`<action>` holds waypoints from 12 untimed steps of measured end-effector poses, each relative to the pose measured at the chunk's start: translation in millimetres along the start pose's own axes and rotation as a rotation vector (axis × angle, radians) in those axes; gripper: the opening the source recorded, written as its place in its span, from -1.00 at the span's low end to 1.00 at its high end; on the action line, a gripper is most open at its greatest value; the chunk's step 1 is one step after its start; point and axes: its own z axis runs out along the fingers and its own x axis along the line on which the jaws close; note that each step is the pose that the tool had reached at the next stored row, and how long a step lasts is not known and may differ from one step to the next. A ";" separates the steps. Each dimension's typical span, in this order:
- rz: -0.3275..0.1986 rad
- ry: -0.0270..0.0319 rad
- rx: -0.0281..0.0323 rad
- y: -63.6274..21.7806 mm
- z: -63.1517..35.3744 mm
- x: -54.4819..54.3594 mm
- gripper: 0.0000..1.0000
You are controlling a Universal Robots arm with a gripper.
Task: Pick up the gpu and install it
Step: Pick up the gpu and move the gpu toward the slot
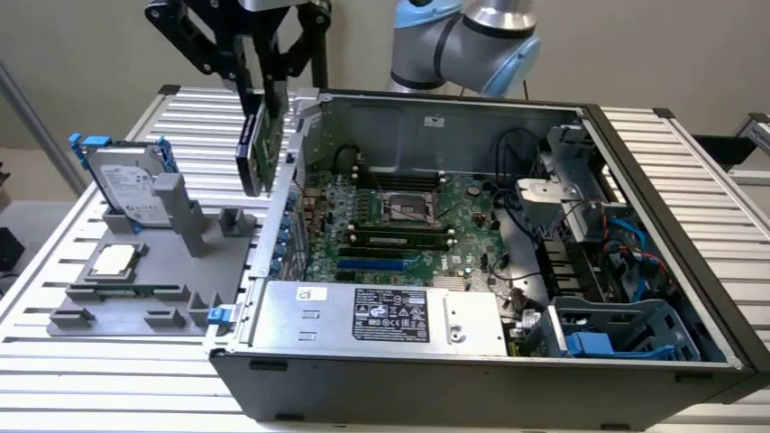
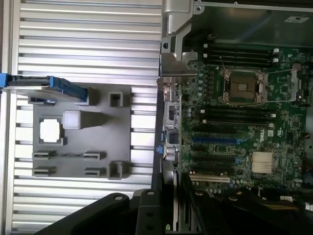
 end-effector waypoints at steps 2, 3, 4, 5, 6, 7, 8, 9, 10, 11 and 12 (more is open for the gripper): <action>0.000 0.0014 0.0006 -0.4 0.0 -9.1 -1.00; 0.000 0.0018 0.0008 -0.7 0.0 -13.6 -1.00; 0.000 0.0020 0.0010 -0.9 0.1 -18.2 -1.00; 0.000 0.0021 0.0012 -1.1 0.2 -22.6 -1.00; 0.000 0.0021 0.0017 -1.3 0.5 -27.1 -1.00; 0.000 0.0020 0.0020 -1.5 1.2 -31.7 -1.00; 0.000 0.0021 0.0030 -1.6 2.2 -36.2 -1.00; 0.000 0.0022 0.0040 -1.8 3.4 -40.8 -1.00; 0.000 0.0022 0.0049 -2.0 4.7 -45.4 -1.00; 0.000 0.0022 0.0056 -2.2 6.0 -50.1 -1.00; 0.000 0.0022 0.0063 -2.5 7.4 -54.4 -1.00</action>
